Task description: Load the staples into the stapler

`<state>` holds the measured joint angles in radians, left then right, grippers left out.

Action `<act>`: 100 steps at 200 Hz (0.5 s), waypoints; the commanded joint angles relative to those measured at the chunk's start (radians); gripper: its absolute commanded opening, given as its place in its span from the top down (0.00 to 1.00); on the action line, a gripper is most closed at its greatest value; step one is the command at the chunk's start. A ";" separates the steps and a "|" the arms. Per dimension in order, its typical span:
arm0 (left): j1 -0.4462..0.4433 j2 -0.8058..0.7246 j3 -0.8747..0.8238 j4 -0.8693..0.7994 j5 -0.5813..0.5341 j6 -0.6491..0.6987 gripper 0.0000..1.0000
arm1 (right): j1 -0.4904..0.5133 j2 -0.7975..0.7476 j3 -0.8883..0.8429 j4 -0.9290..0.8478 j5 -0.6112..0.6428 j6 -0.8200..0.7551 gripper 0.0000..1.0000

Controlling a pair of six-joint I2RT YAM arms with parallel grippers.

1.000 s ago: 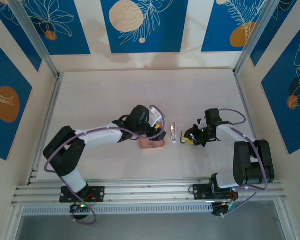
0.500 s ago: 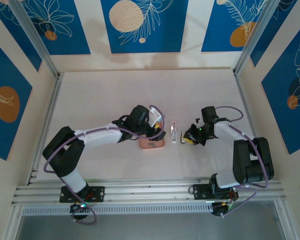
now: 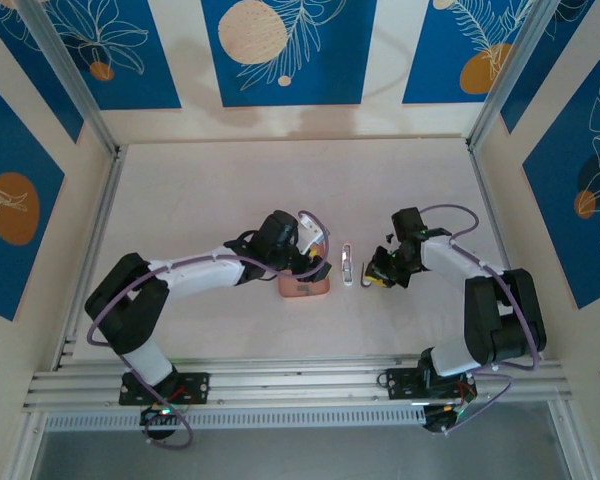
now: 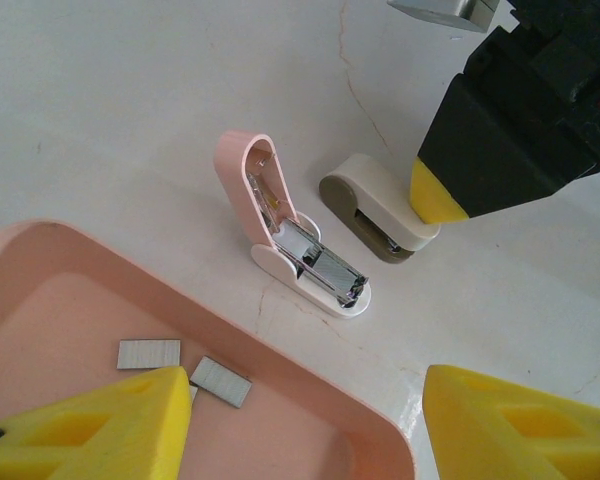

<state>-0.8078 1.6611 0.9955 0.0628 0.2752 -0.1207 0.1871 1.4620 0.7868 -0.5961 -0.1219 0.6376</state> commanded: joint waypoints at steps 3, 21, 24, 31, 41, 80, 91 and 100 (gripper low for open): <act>0.007 -0.029 -0.005 -0.021 -0.011 0.025 0.37 | 0.008 0.041 -0.036 -0.053 0.089 0.002 0.82; 0.006 -0.026 0.000 -0.024 -0.007 0.023 0.37 | 0.014 0.002 -0.009 -0.032 0.036 -0.004 0.79; 0.007 -0.027 0.001 -0.026 -0.007 0.023 0.37 | 0.016 -0.005 -0.003 -0.030 0.031 -0.005 0.78; 0.007 -0.027 0.003 -0.026 -0.007 0.023 0.37 | 0.020 -0.023 0.010 -0.027 0.021 -0.006 0.76; 0.008 -0.029 0.004 -0.026 -0.007 0.023 0.37 | 0.022 -0.049 0.028 -0.024 0.007 -0.009 0.74; 0.007 -0.025 0.012 -0.019 -0.003 0.015 0.37 | 0.026 -0.094 0.091 -0.055 0.002 -0.030 0.72; 0.007 -0.020 0.012 -0.011 0.002 0.009 0.37 | 0.026 -0.101 0.094 -0.060 0.009 -0.032 0.71; 0.007 -0.017 0.014 -0.008 0.005 0.006 0.37 | 0.025 -0.106 0.095 -0.064 0.013 -0.032 0.71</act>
<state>-0.8070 1.6611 0.9955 0.0597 0.2756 -0.1219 0.2058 1.3830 0.8574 -0.6189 -0.1181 0.6258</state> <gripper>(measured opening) 0.626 0.288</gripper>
